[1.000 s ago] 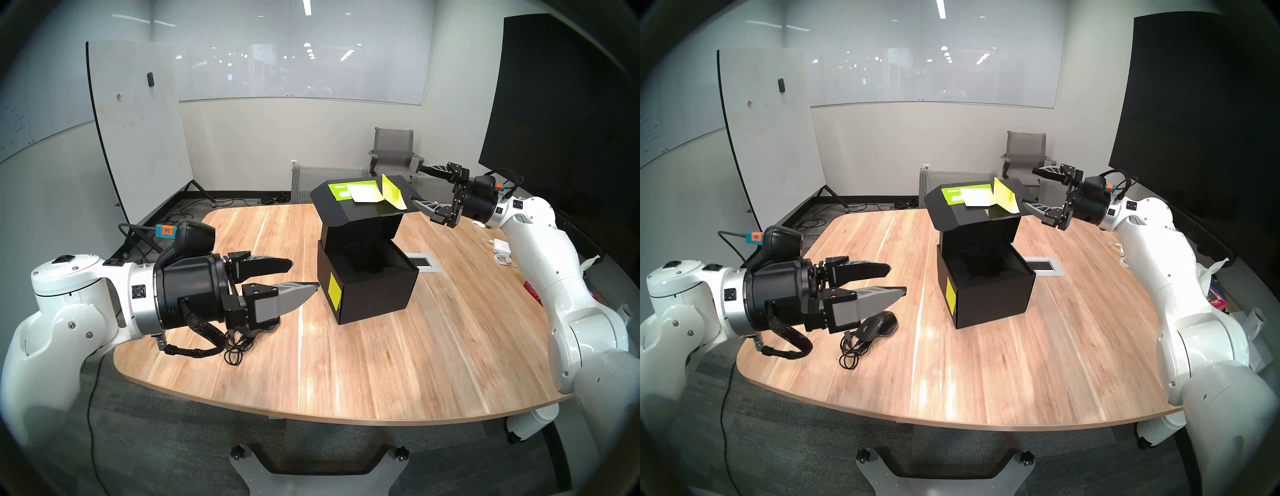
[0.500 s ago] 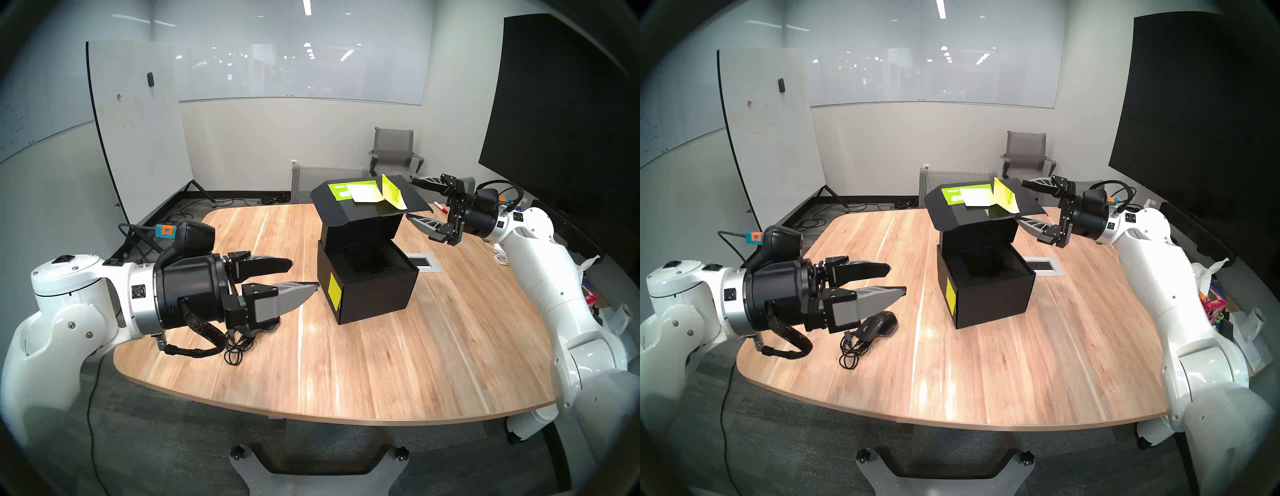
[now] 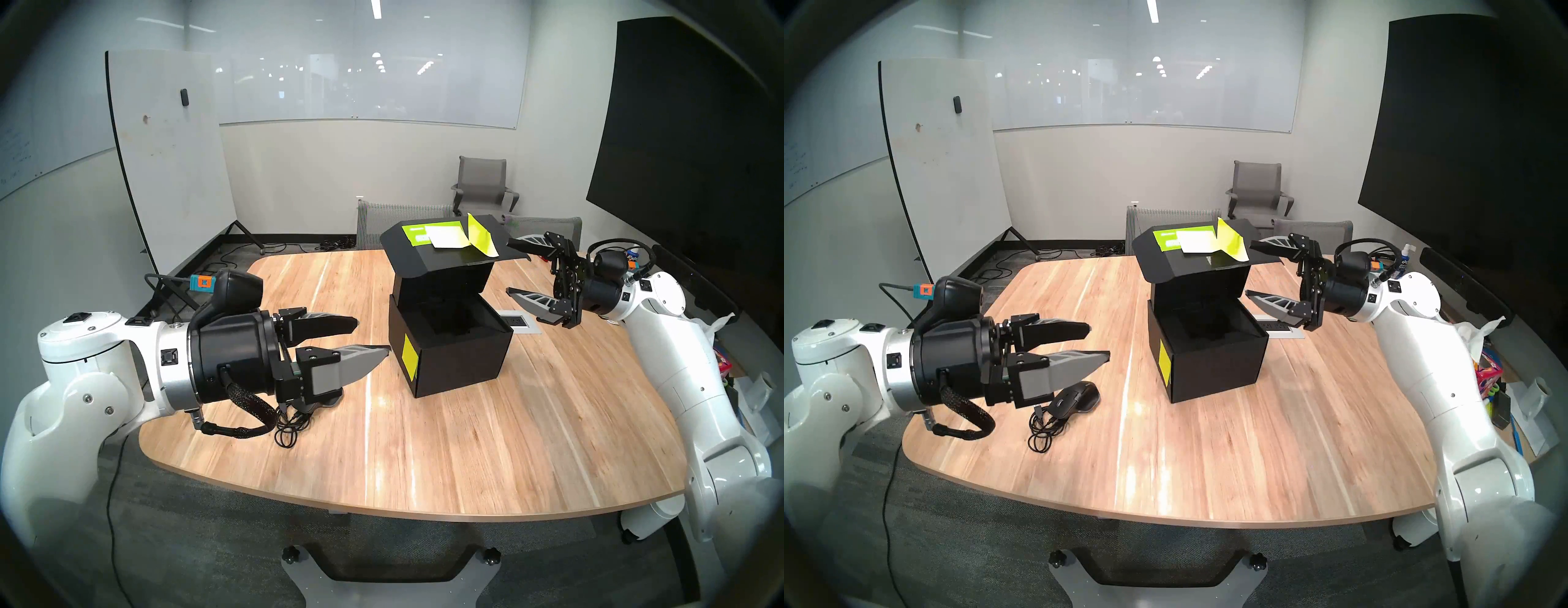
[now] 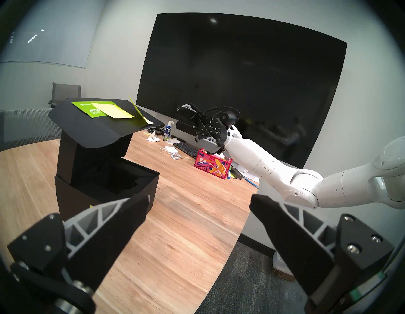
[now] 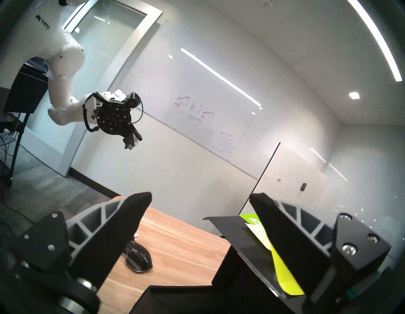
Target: Open the box and place the mouse inside
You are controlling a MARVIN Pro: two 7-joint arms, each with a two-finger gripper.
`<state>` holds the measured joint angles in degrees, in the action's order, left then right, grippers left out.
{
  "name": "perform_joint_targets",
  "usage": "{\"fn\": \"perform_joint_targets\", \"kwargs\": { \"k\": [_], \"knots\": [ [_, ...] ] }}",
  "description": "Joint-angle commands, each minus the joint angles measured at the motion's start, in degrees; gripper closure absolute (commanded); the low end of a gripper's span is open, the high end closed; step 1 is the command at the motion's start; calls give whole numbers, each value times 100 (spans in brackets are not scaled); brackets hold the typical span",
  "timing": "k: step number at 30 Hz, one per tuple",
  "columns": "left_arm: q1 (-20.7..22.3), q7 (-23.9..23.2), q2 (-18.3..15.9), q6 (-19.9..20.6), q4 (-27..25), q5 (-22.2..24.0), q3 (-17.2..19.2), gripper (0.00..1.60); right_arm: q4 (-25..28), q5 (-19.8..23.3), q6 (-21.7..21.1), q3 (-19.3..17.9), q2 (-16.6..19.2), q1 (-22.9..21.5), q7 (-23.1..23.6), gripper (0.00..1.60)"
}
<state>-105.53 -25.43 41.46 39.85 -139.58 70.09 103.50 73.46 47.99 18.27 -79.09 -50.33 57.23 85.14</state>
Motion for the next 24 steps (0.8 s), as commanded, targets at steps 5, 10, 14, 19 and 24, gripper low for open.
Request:
{"fn": "perform_joint_targets", "kwargs": {
  "k": [5, 10, 14, 19, 24],
  "knots": [
    [12, 16, -2, 25, -42, 21, 47, 0, 333, 381, -336, -199, 181, 814, -51, 0],
    [12, 16, -1, 29, -42, 24, 51, 0, 416, 416, -436, -274, 193, 993, -165, 0],
    [12, 16, -1, 31, -42, 26, 54, 0, 474, 415, -495, -349, 190, 1134, -335, 0],
    [12, 15, 0, 35, -42, 28, 55, 0, 635, 415, -528, -529, 273, 1287, -533, 0],
    [14, 15, 3, 45, -42, 29, 57, 0, 886, 418, -644, -627, 277, 1488, -746, 0]
  ]
}}
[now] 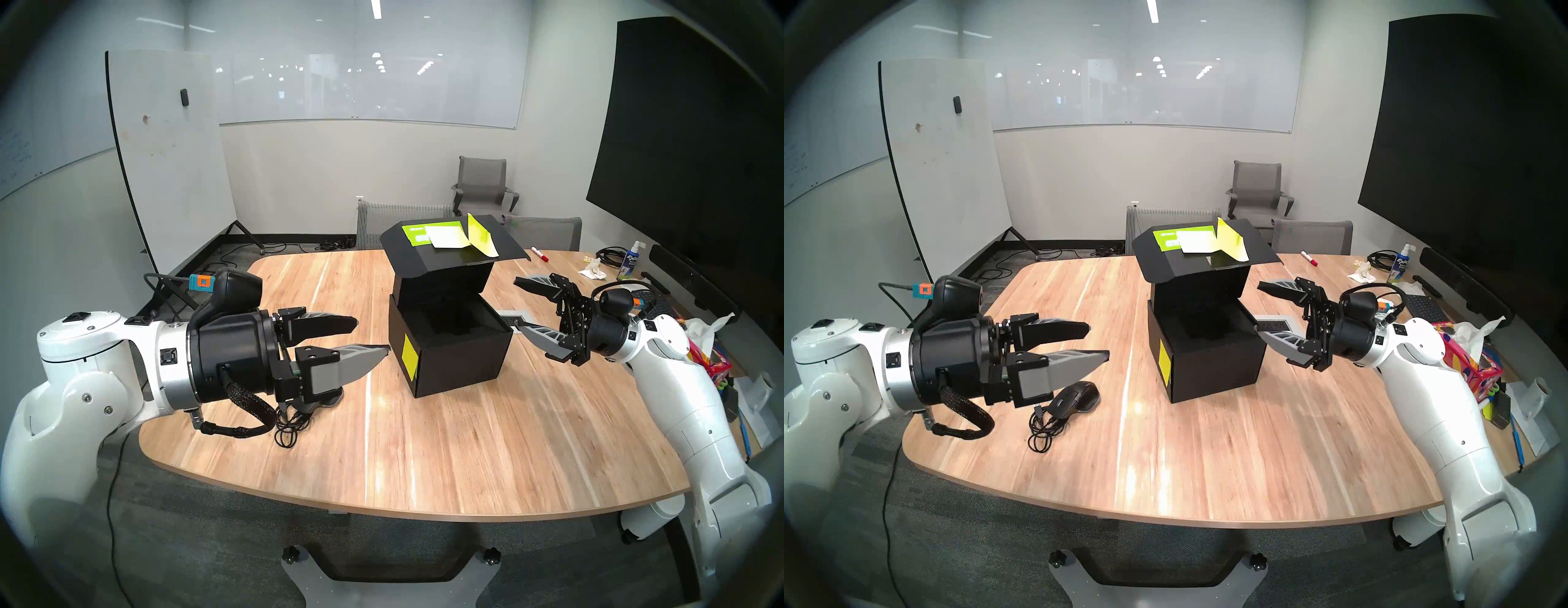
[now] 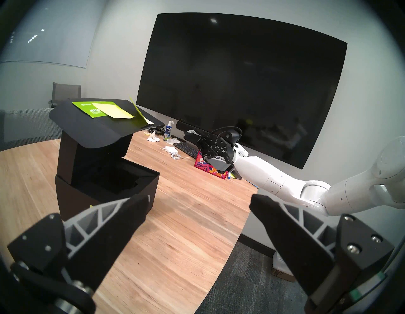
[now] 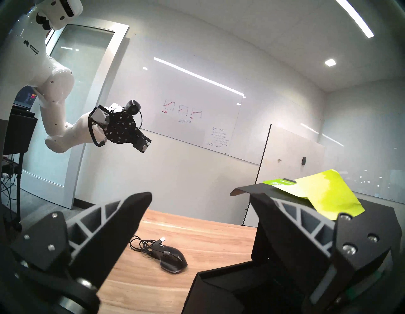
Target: Open the box and place the mouse inside
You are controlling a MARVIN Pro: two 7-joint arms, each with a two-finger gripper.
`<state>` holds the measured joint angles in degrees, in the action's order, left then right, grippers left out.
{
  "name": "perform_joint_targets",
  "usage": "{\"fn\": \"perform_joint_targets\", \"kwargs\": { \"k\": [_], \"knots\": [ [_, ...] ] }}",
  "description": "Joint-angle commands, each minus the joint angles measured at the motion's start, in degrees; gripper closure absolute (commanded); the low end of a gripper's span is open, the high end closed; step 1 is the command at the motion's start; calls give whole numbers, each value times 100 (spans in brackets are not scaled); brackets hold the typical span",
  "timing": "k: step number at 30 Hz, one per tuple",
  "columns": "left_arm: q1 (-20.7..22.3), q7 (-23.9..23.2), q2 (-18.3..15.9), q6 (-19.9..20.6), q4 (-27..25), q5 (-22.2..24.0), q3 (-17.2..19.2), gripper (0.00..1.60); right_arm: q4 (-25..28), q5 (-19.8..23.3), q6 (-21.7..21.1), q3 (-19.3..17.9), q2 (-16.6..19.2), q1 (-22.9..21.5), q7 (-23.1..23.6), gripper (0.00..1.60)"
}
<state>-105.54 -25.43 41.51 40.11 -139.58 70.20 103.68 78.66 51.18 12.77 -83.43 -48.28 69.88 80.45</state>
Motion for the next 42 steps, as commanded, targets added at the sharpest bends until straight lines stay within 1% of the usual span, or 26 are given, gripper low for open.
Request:
{"fn": "perform_joint_targets", "kwargs": {
  "k": [1, 14, 18, 23, 28, 37, 41, 42],
  "knots": [
    [16, 15, -2, 21, -42, 18, 40, 0, 407, 97, -116, -201, 64, 258, -317, 0],
    [24, 14, 6, 52, -42, 22, 46, 0, 1001, 85, -285, -321, -40, 832, -857, 0],
    [27, 15, 9, 62, -42, 24, 48, 0, 1050, 55, -300, -381, -54, 1019, -1021, 0],
    [33, 15, 13, 74, -42, 26, 50, 0, 943, -23, -369, -432, -40, 1084, -1229, 0],
    [39, 16, 16, 85, -42, 27, 50, 0, 729, -142, -510, -446, 59, 939, -1363, 0],
    [50, 14, 24, 102, -42, 26, 46, 0, 194, -339, -863, -417, 193, 358, -1459, 0],
    [56, 14, 27, 110, -42, 26, 44, 0, -5, -416, -1018, -384, 191, 149, -1454, 0],
    [57, 14, 28, 113, -42, 26, 44, 0, -94, -445, -1064, -338, 176, 36, -1438, 0]
  ]
}}
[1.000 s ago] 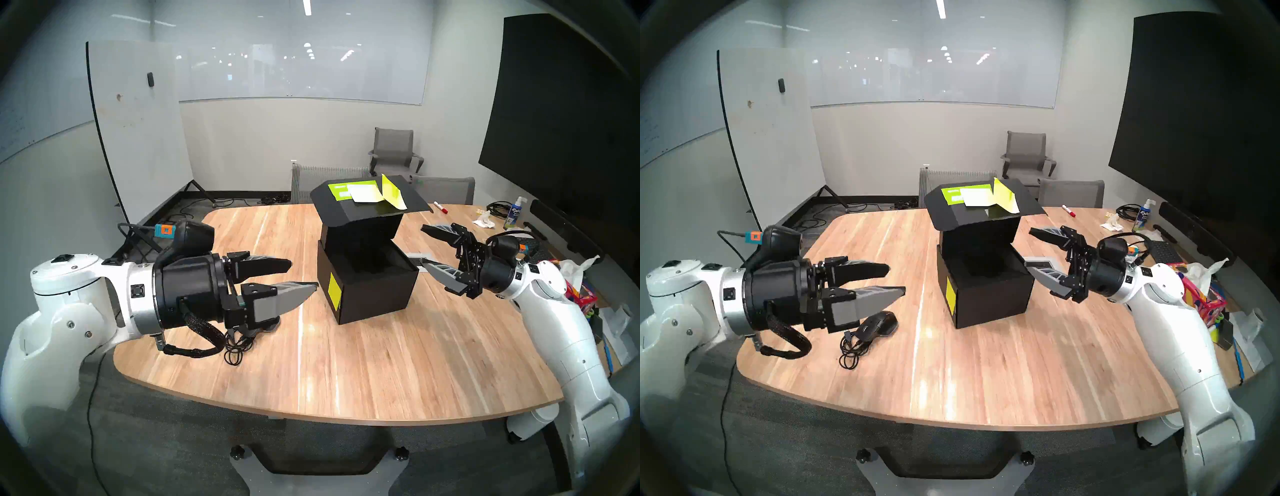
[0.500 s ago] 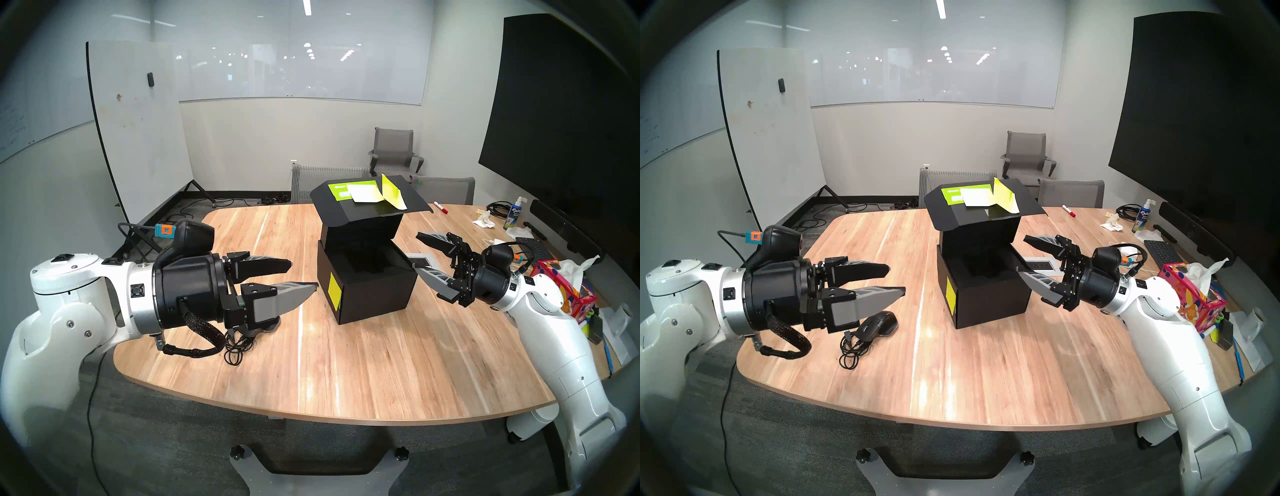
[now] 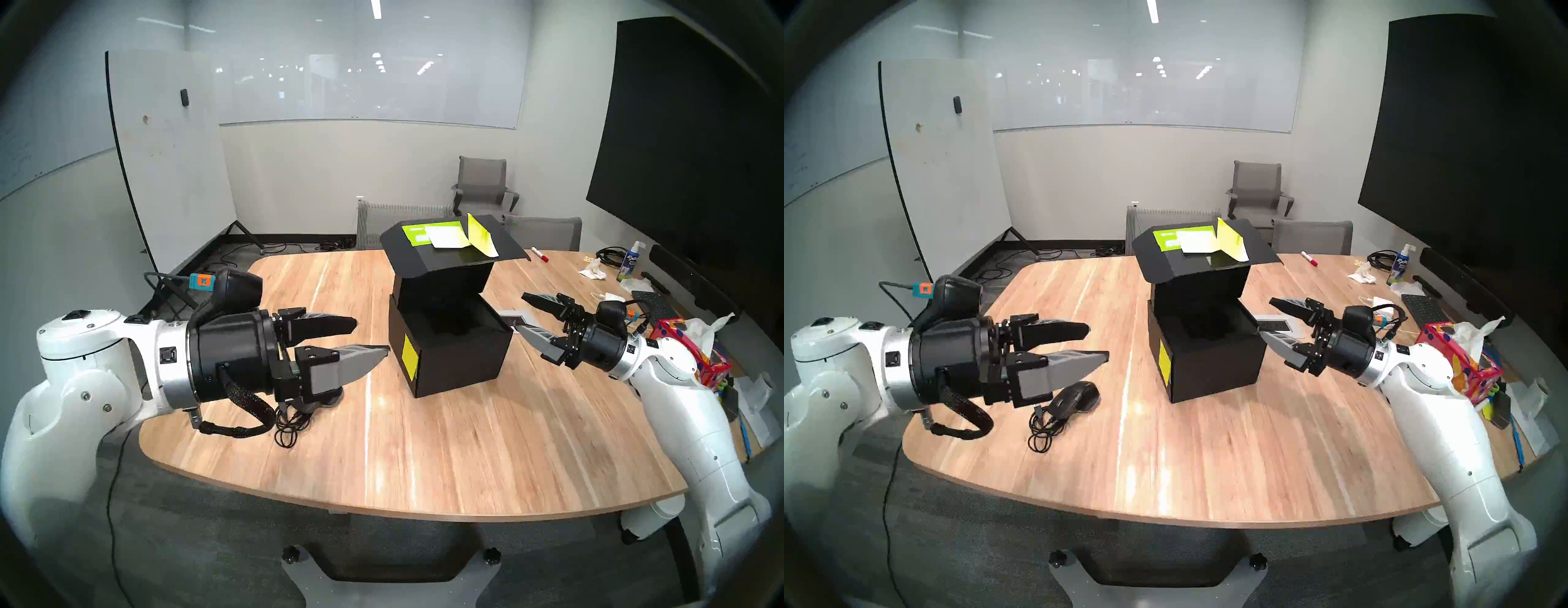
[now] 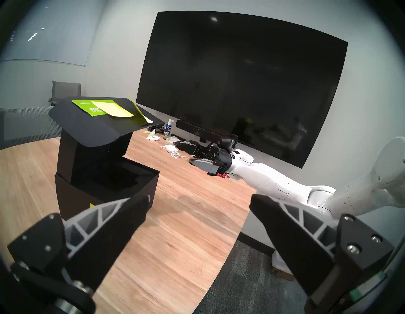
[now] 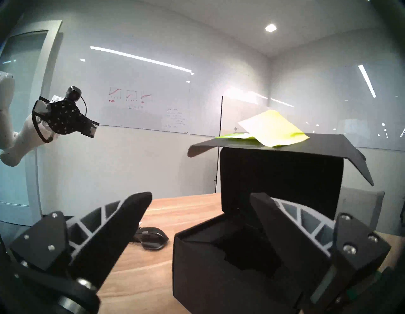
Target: Open the box and place the mouse inside
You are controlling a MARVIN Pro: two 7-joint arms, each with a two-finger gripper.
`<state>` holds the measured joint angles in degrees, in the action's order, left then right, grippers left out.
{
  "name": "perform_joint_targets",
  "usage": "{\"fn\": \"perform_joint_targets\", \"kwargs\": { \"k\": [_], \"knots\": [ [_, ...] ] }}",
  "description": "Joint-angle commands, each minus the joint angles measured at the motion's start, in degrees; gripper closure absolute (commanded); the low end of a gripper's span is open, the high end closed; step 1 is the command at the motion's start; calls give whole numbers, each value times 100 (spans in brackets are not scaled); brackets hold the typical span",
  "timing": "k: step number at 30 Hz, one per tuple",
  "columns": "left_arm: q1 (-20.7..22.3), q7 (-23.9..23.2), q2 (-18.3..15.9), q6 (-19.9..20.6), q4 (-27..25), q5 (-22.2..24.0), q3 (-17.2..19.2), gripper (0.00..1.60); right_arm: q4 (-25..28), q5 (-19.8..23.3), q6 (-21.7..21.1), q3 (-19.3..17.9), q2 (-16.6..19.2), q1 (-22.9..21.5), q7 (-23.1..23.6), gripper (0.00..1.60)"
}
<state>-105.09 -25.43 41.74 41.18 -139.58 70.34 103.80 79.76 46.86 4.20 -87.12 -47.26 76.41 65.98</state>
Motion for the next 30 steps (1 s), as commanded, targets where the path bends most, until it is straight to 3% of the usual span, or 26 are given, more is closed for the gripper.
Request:
{"fn": "perform_joint_targets", "kwargs": {
  "k": [1, 16, 30],
  "knots": [
    [13, 14, 6, 8, -42, 11, 32, 0, -230, -24, -234, 29, 69, -628, 8, 0],
    [30, 16, 20, 40, -42, 14, 33, 0, -1062, -157, -441, 513, -331, -1256, 257, 0],
    [44, 17, 34, 69, -42, 13, 32, 0, -1466, -192, -590, 800, -498, -1673, 553, 0]
  ]
}}
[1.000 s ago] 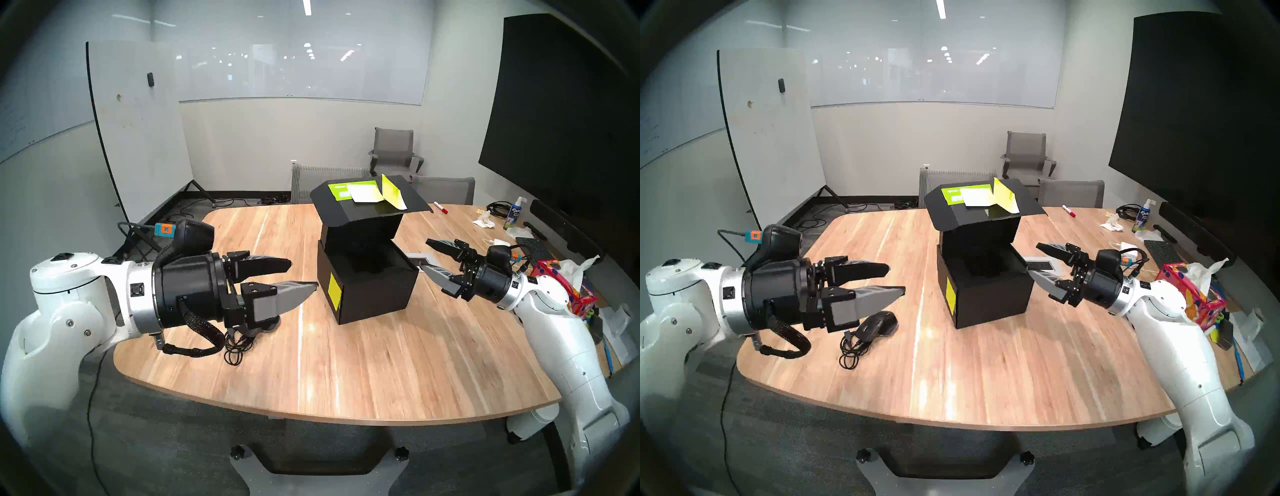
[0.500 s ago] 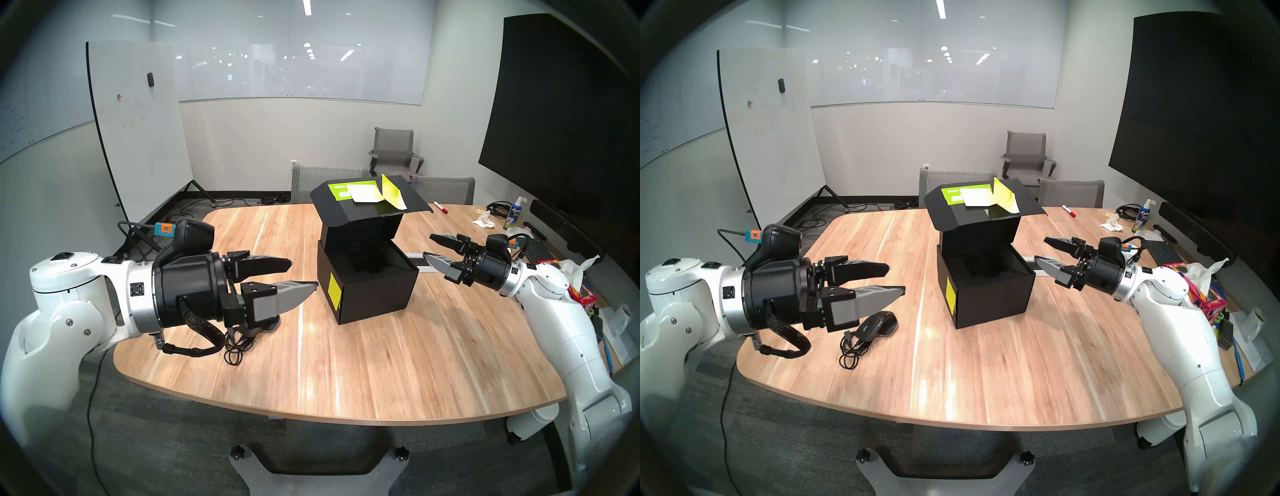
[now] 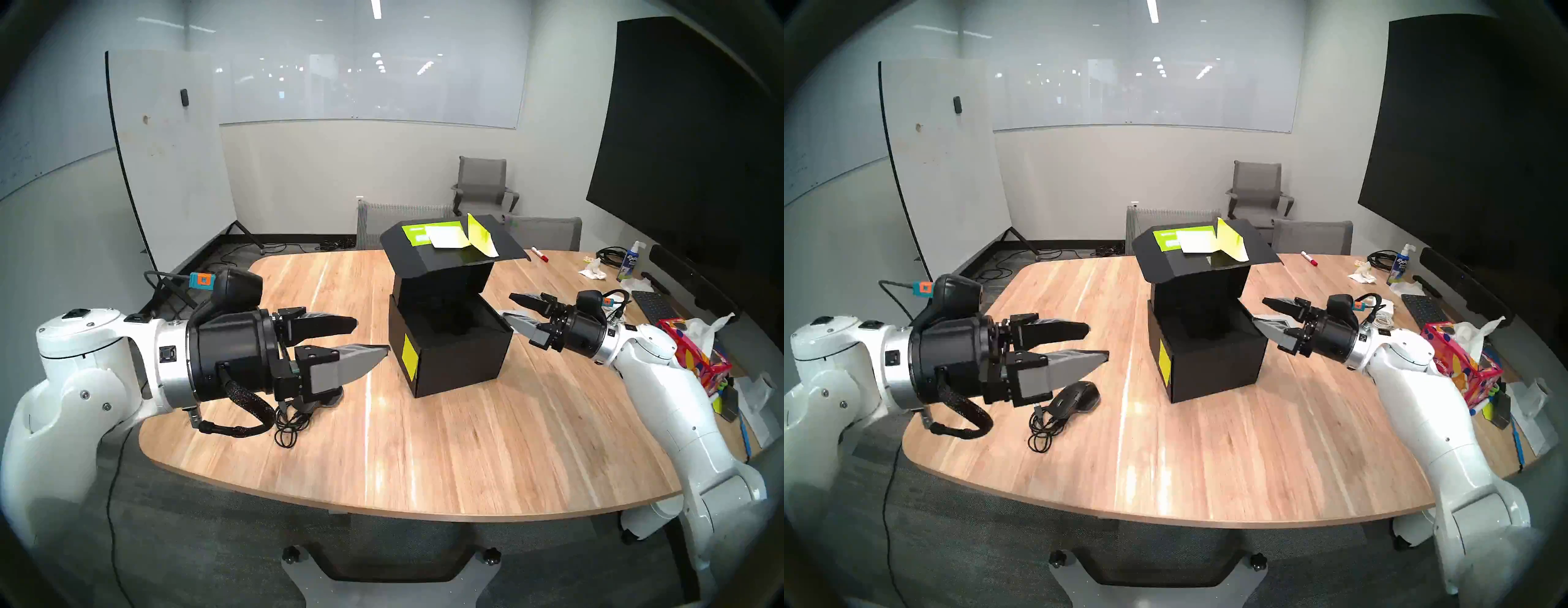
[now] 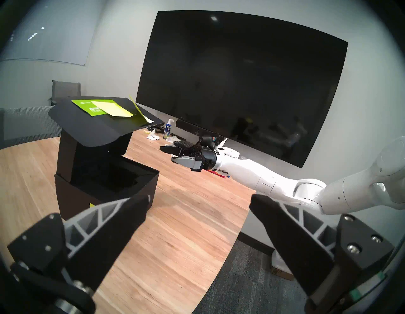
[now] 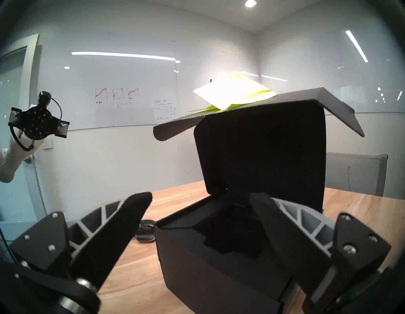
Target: Open the box and place the mouse inside
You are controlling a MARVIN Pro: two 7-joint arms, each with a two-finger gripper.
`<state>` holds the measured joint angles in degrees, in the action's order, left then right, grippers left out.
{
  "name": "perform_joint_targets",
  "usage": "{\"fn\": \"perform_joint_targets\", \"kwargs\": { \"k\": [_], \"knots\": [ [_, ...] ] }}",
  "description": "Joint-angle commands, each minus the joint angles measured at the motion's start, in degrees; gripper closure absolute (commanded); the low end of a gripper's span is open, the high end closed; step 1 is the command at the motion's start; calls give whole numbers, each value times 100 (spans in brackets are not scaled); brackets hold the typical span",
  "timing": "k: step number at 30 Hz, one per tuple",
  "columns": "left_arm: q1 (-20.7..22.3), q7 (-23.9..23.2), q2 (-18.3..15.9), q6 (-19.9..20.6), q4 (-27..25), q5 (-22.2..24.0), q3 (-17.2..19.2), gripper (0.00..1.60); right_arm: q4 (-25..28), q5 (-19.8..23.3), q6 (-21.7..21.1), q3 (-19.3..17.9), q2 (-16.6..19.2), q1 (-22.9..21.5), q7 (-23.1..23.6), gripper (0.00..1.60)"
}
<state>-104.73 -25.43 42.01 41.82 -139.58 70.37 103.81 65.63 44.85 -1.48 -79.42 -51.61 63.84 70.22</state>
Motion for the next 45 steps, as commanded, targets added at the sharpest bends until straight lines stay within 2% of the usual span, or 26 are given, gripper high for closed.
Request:
{"fn": "perform_joint_targets", "kwargs": {
  "k": [1, 22, 45],
  "knots": [
    [9, 17, 9, 7, -42, 10, 32, 0, -84, 4, -27, 47, -74, -445, 148, 0],
    [26, 18, 31, 46, -42, 9, 34, 0, -636, -137, -234, 420, -159, -750, 557, 0],
    [44, 20, 52, 81, -42, 7, 32, 0, -763, -498, -563, 796, 23, -945, 846, 0]
  ]
}}
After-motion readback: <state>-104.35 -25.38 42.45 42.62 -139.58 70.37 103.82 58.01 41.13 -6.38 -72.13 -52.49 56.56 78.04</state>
